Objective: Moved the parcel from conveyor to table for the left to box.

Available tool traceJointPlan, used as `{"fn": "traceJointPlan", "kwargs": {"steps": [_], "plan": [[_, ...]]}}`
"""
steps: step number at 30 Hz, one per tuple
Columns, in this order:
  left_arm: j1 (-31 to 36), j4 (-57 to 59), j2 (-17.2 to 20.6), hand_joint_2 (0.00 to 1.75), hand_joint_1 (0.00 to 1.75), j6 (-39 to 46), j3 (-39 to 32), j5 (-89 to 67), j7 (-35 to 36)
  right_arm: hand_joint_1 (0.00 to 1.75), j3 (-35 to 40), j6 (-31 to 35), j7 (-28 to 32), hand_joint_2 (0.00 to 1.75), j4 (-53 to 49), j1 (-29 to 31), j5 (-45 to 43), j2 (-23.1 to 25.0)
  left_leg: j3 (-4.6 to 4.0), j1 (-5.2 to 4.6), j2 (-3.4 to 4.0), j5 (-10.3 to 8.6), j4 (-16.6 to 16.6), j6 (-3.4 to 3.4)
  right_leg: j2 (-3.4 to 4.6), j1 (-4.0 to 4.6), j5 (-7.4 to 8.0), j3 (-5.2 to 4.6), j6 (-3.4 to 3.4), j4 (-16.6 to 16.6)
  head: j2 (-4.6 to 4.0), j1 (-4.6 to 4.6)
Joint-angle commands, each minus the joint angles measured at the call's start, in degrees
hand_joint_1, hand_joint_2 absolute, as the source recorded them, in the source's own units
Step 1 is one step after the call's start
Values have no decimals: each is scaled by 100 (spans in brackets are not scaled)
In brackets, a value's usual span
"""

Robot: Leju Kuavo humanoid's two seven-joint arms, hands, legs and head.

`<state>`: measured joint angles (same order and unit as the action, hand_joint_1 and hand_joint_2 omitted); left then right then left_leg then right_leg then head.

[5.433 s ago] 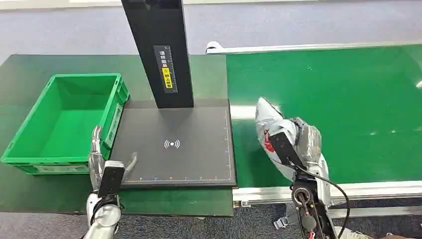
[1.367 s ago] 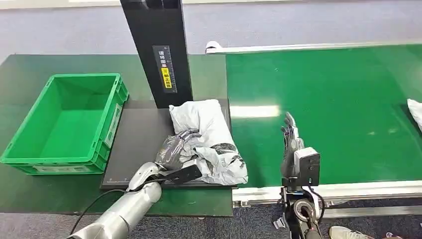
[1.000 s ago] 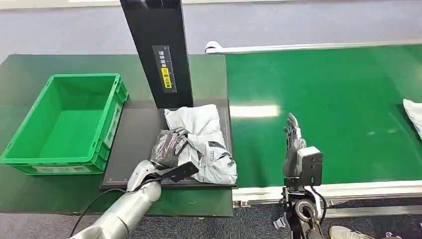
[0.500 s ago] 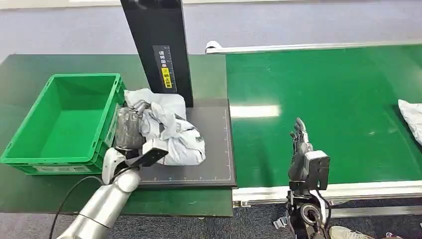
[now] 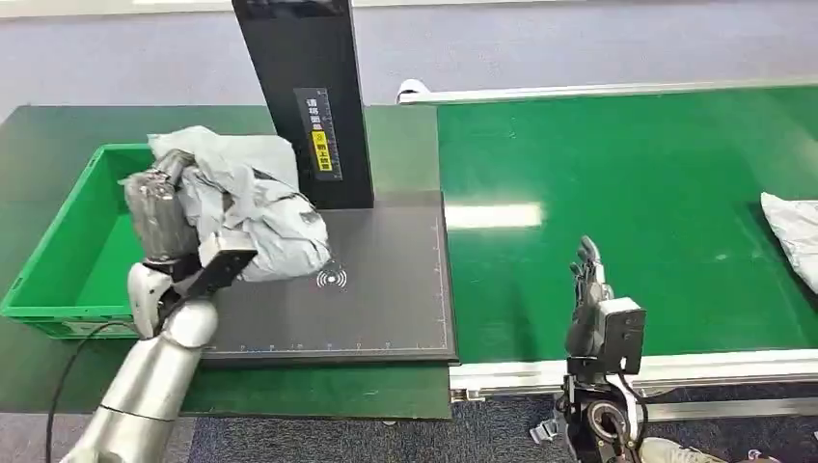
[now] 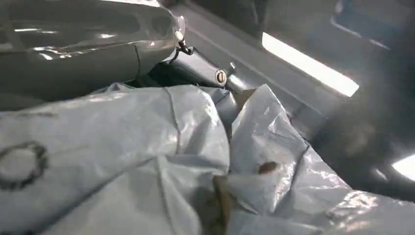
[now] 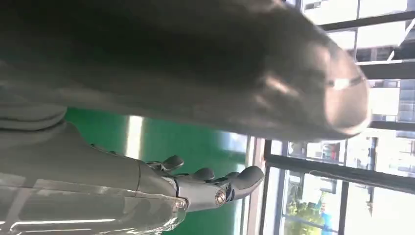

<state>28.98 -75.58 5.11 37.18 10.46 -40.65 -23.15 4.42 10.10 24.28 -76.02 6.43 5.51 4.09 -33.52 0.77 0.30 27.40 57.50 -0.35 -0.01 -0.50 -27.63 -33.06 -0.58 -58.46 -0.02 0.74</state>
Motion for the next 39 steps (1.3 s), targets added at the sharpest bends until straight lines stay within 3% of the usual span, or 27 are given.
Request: {"fn": "traceJointPlan", "kwargs": {"steps": [1, 4, 8, 12, 15, 31, 32, 33, 39], "plan": [[772, 1001, 794, 175, 175, -71, -1412, 19, 240, 0, 60, -113, -44, 0, 353, 120, 45, -68, 9, 3, 14, -2, -6, -1, 14, 4, 6, 3, 5, 4, 0, 0], [872, 1856, 1067, 175, 175, 53, -1843, 97, 76, 0, 185, -143, -100, 0, 295, 152, 113, -34, 17, -1, 18, -3, -10, -3, 17, -1, 4, 7, 5, 1, 0, 0], [885, 1976, 1082, 175, 175, 74, -1887, 195, -80, 0, 197, -135, -121, 0, 266, 147, 124, -32, 13, 1, 19, -4, -10, -2, 17, 2, 5, 7, 5, 2, 0, 0], [1062, 2701, 1256, 175, 175, 179, -2213, -128, 275, 0, 201, -152, -161, 0, 210, 130, 164, 10, 5, 1, 3, -3, -4, -2, 3, 1, 1, 3, 5, -1, 0, 2], [1103, 3108, 1372, 175, 175, 196, -2506, 58, 17, 0, 177, -164, -184, 0, 209, 123, 184, 16, 12, 1, 19, -4, -11, -3, 21, 2, 6, 7, 7, 3, 0, 2], [1027, 3185, 1340, 175, 175, 102, -2545, -9, 13, 0, 142, -170, -193, 0, 205, 115, 198, 19, 2, 3, -5, -8, -8, -2, -4, 4, 3, 5, 6, 6, 0, 2], [991, 3157, 1316, 175, 45, 66, -2536, -15, -7, 0, 140, -175, -198, 0, 217, 121, 207, 20, 0, 2, -3, -6, -6, -2, -3, 2, 1, 2, 6, 2, 0, 0], [951, 3119, 1279, 175, 0, 93, -2523, -36, -44, 0, 140, -179, -203, 0, 236, 132, 213, 22, -4, 3, -2, -4, -2, -4, -2, 3, 0, -3, 5, -1, 0, 2], [693, 2781, 987, 175, 0, -48, -2197, -283, -89, 0, 150, -215, -215, 0, 331, 198, 276, 15, 2, 1, -8, -6, -7, 0, -8, 1, 1, 5, 3, 5, 0, 0]]}}
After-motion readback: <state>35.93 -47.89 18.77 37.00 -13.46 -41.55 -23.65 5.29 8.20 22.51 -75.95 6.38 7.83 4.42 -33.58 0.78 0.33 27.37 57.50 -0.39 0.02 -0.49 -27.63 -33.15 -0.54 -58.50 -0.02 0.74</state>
